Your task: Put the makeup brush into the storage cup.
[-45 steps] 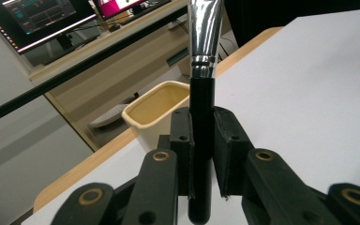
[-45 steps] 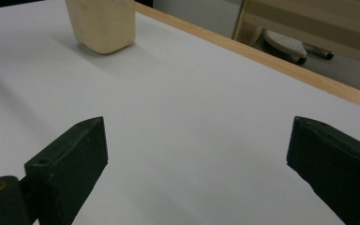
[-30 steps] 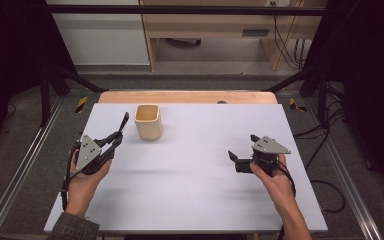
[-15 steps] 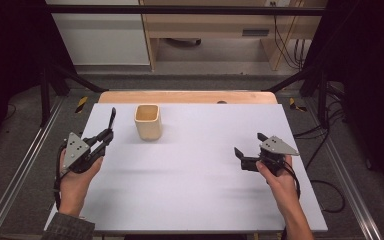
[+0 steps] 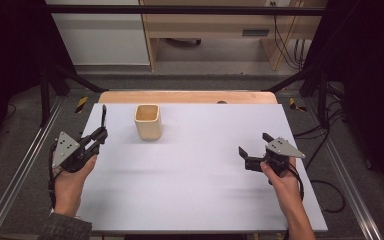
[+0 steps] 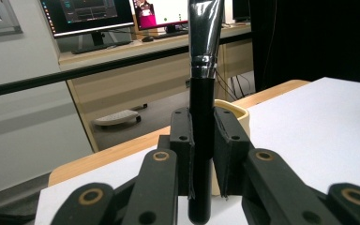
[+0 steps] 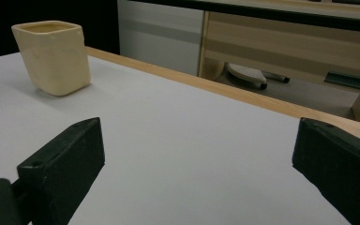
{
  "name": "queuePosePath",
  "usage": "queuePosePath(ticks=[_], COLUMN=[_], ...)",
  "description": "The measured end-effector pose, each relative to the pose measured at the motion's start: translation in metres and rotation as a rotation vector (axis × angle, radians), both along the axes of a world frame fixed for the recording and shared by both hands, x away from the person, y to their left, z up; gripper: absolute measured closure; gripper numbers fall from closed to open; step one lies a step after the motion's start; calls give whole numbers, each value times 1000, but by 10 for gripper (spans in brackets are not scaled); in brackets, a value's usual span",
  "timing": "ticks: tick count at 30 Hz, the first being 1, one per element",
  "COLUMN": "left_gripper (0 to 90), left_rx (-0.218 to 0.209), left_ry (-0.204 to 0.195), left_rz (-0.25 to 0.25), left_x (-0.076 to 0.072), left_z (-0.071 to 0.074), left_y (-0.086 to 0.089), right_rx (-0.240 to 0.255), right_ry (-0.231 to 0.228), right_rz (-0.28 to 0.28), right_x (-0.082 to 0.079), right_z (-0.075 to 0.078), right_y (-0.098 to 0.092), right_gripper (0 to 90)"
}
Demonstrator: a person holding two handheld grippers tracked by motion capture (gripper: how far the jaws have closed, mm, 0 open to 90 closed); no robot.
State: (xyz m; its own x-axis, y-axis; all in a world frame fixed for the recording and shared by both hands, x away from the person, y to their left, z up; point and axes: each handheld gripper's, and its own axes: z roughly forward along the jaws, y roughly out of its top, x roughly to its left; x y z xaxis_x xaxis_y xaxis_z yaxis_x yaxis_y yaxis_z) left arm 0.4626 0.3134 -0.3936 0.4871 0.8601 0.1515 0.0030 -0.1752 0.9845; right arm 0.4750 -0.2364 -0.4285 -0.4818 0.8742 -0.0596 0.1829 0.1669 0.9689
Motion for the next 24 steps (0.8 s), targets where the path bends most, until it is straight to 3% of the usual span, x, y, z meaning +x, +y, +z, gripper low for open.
queuePosePath(ticks=[8, 17, 24], left_gripper=[790, 790, 790], left_rx=[-27, -91, -122], left_ry=[4, 24, 38], left_rz=[-4, -24, -25], left_x=[0, 0, 3], left_z=[1, 2, 2], left_y=[3, 4, 3], right_rx=[-8, -33, -19], right_ry=[-16, -25, -50], right_rz=[-10, -10, -8], right_x=[-1, -5, -10], right_z=[-3, -7, -7], right_y=[-5, -12, -19], right_gripper=[34, 34, 38])
